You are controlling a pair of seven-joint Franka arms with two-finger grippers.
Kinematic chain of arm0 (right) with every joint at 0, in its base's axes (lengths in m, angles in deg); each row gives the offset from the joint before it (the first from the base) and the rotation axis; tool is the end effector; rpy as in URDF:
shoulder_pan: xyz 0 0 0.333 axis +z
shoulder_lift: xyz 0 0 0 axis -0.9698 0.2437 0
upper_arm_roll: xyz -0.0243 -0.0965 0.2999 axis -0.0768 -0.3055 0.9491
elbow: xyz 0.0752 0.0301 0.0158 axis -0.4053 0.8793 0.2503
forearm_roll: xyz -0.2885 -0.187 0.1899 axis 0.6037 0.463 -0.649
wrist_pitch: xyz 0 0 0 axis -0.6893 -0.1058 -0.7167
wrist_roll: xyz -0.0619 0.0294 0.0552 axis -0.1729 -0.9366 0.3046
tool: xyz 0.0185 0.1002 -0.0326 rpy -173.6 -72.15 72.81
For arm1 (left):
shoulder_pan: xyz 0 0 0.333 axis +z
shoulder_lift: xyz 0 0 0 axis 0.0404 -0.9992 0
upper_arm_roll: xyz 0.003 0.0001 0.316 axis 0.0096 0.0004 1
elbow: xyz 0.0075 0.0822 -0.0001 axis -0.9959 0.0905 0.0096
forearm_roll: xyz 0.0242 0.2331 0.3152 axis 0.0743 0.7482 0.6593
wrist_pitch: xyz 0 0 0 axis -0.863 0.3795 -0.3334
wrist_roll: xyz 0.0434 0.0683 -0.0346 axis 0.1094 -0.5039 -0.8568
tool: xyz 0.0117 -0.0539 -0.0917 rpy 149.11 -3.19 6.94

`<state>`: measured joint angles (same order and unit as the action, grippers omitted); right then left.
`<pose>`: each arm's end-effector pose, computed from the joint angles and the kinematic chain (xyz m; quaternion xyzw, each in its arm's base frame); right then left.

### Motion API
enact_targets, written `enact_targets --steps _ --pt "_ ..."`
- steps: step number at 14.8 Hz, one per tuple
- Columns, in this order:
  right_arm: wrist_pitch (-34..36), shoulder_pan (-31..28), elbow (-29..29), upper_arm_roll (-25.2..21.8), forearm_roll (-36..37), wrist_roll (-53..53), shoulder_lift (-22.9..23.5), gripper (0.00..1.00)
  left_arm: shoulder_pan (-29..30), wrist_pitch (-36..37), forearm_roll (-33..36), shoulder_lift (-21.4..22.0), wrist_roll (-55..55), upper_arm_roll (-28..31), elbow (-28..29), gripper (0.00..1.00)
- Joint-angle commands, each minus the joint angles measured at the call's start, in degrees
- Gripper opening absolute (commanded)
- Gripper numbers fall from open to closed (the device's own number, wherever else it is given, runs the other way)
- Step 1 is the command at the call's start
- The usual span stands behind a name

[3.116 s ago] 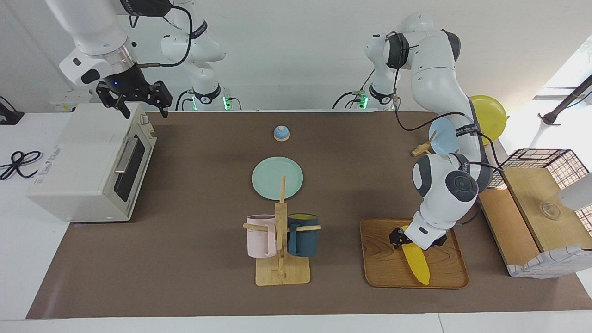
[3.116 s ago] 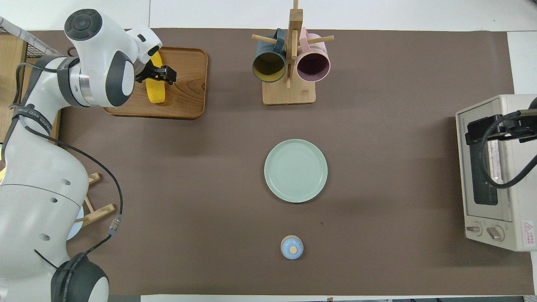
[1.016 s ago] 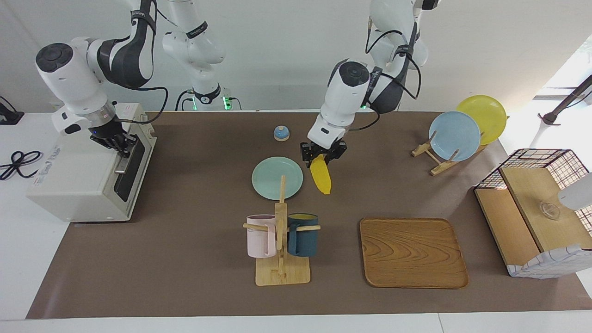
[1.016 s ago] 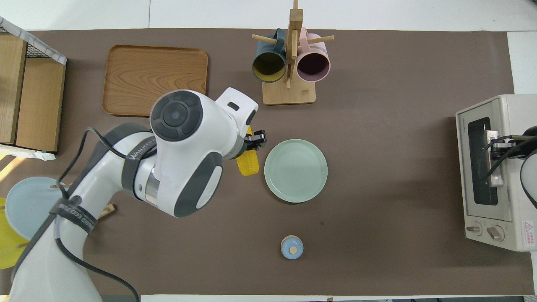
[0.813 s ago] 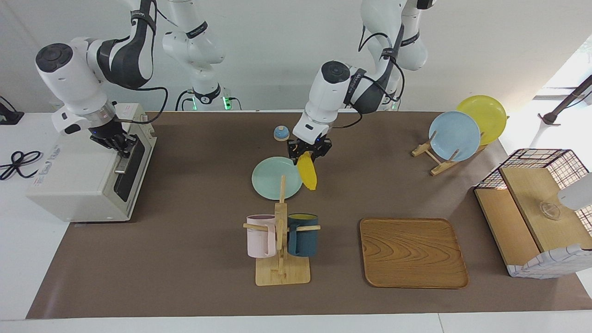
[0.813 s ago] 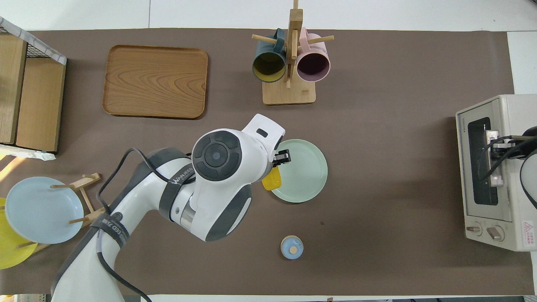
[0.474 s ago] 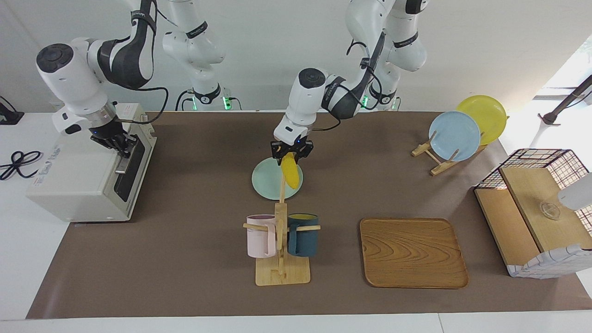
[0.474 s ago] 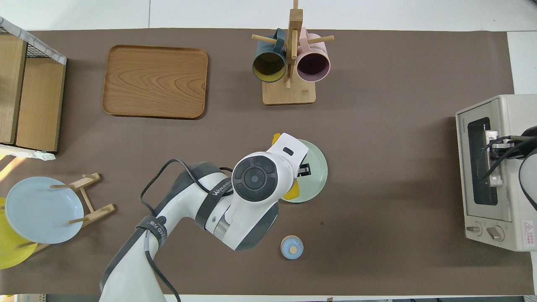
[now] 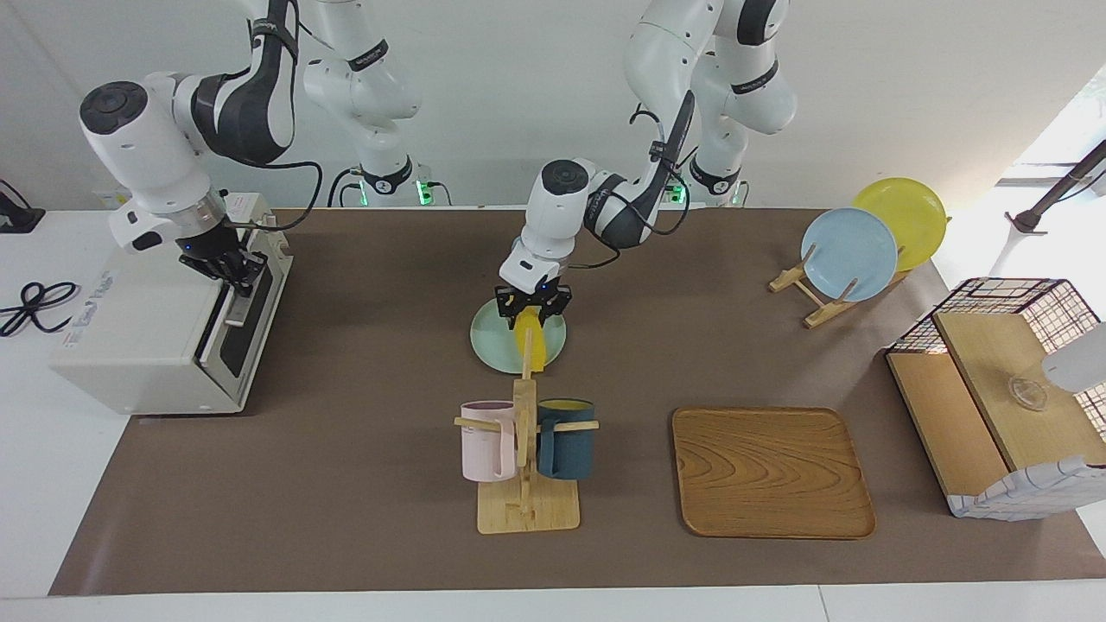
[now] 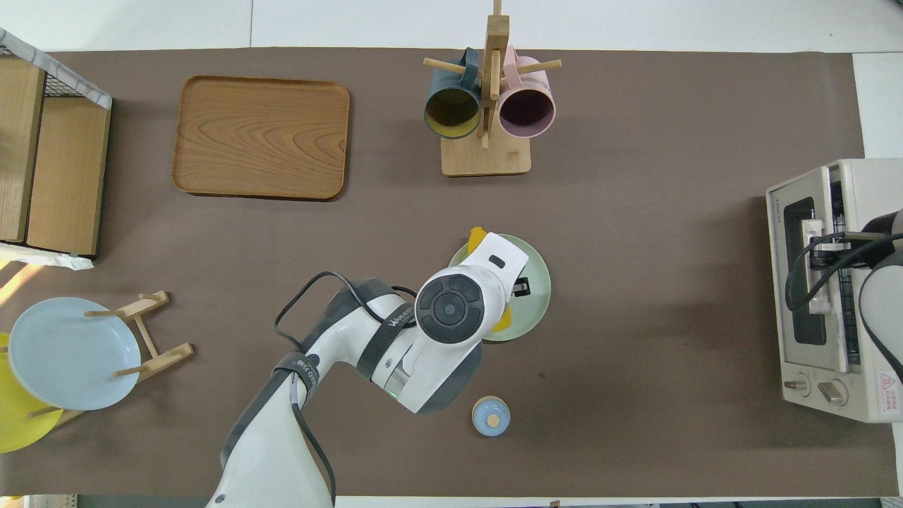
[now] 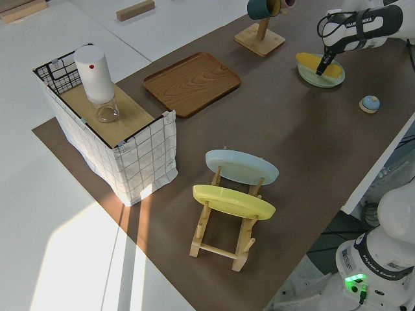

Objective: Put corn in oven
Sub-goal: 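Carry the corn with the left gripper and lower it onto the green plate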

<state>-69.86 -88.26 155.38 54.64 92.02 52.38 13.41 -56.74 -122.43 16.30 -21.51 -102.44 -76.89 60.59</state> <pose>0.5158 -0.0964 0.4656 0.9973 -0.0686 -0.0146 0.0196 0.4235 -0.4883 0.3181 0.9923 0.0436 0.0380 0.1095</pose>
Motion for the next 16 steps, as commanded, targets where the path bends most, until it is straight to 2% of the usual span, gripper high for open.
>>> enact_targets --steps 1,3,4,5,6,7,11,14,16 --pt "-5.6 0.5 3.1 0.2 -0.4 -2.5 3.0 0.00 -1.9 -0.7 -0.8 0.4 -0.4 1.0 0.4 0.00" --pt "-5.8 1.6 3.1 0.2 -0.7 -2.9 3.5 0.00 -1.8 -0.6 -0.8 0.4 -0.3 1.0 0.6 0.00" --pt "-6.2 1.8 3.3 0.2 -0.9 -3.4 3.7 0.00 -1.8 -0.4 -0.8 0.4 -0.2 1.0 0.6 0.15" --pt "-6.9 1.7 3.9 0.2 -0.9 -3.5 3.6 0.00 -1.8 -0.1 -0.8 0.4 -0.3 1.0 0.5 0.54" --pt "-7.7 1.7 4.5 0.2 -0.9 -3.5 3.7 0.00 -1.8 0.1 -0.8 0.5 -0.3 1.0 0.5 0.87" --pt "-8.9 1.7 5.4 0.2 -1.0 -3.5 3.9 0.00 -1.8 0.2 -0.8 0.5 -0.3 1.0 0.5 1.00" --pt "-12.0 2.2 6.5 0.2 -1.1 -3.7 5.7 0.00 0.3 3.8 -0.7 2.5 1.3 1.3 0.1 1.00" --pt "-13.9 2.6 6.8 0.2 -1.1 -4.4 7.1 0.00 6.6 9.8 -0.7 6.8 6.5 1.3 -0.9 1.00" --pt "-16.3 4.7 8.3 0.2 -1.1 -5.7 7.1 0.00 12.9 17.1 -0.5 8.5 11.3 1.3 -4.6 1.00"
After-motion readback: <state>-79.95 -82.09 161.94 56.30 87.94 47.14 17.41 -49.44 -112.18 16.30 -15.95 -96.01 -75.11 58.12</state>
